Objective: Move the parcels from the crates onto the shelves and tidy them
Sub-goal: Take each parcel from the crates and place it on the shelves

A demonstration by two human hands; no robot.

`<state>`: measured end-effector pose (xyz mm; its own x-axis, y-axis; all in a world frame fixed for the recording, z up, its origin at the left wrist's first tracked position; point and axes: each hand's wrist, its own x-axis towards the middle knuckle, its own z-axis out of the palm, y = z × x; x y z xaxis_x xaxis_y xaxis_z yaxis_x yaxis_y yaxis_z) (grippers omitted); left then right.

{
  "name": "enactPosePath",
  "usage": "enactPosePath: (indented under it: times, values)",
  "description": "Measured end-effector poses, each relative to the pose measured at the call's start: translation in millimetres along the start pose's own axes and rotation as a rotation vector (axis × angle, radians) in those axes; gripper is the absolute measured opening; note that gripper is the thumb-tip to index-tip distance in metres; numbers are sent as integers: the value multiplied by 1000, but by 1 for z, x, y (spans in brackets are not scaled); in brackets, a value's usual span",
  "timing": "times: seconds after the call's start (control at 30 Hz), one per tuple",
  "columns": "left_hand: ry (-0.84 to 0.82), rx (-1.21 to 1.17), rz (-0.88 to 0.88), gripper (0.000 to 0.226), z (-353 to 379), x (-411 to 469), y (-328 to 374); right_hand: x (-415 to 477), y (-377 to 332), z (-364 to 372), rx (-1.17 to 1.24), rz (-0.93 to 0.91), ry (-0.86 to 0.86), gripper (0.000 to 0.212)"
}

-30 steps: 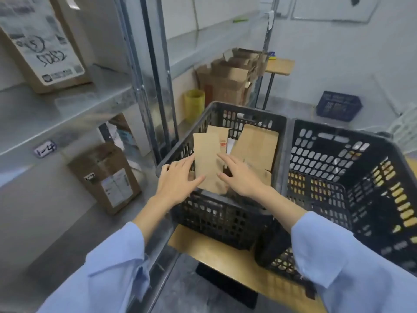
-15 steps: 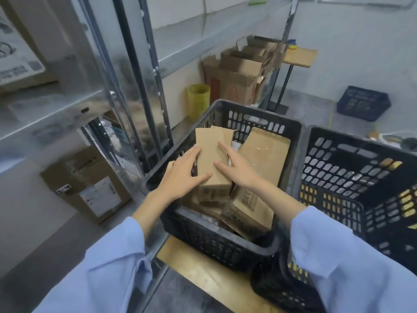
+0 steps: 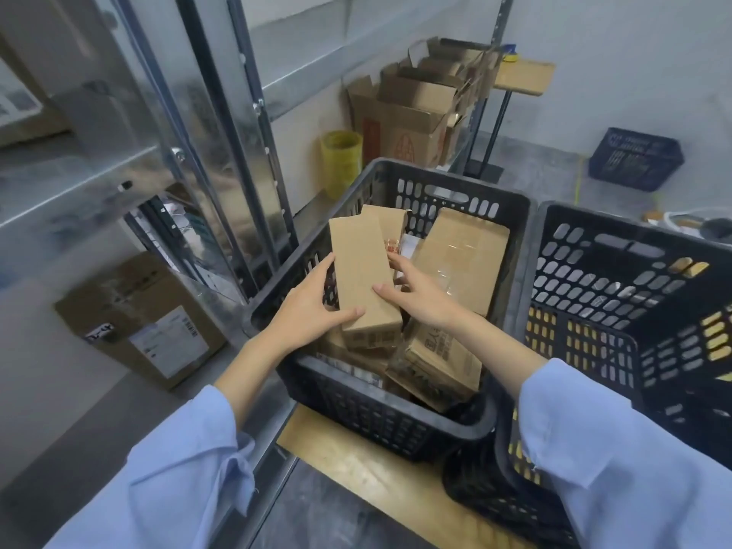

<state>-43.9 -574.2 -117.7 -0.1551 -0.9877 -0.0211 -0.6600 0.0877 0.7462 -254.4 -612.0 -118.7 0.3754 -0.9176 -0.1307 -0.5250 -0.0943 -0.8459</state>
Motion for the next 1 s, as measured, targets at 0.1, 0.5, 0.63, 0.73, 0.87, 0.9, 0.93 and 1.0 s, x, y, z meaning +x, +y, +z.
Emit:
enactPosePath:
  times: [0.1,0.5,0.63,0.73,0.87,0.9,0.93,1.0]
  values:
    - [12,-29,43,106,1,-3,2,-7,-6,4,15,-6,38,68]
    - [121,-114,260,105,-25,-34,32,-74,-60,9,-58,-156,323,91]
    - [114,-128,302,99,-40,-58,46,-97,-80,19,-64,-172,392,93]
    - [122,-175,329,93,-50,-78,55,-115,-95,31,-26,-193,418,94]
    - [132,-263,328,80,-59,-101,61,-138,-110,44,64,-195,435,88]
    - [128,-292,323,75,-60,-106,61,-144,-115,45,102,-189,430,84]
    - [122,-312,320,69,-61,-111,62,-151,-119,45,131,-185,419,79]
    - [111,-311,306,60,-63,-123,63,-161,-125,45,155,-184,415,73]
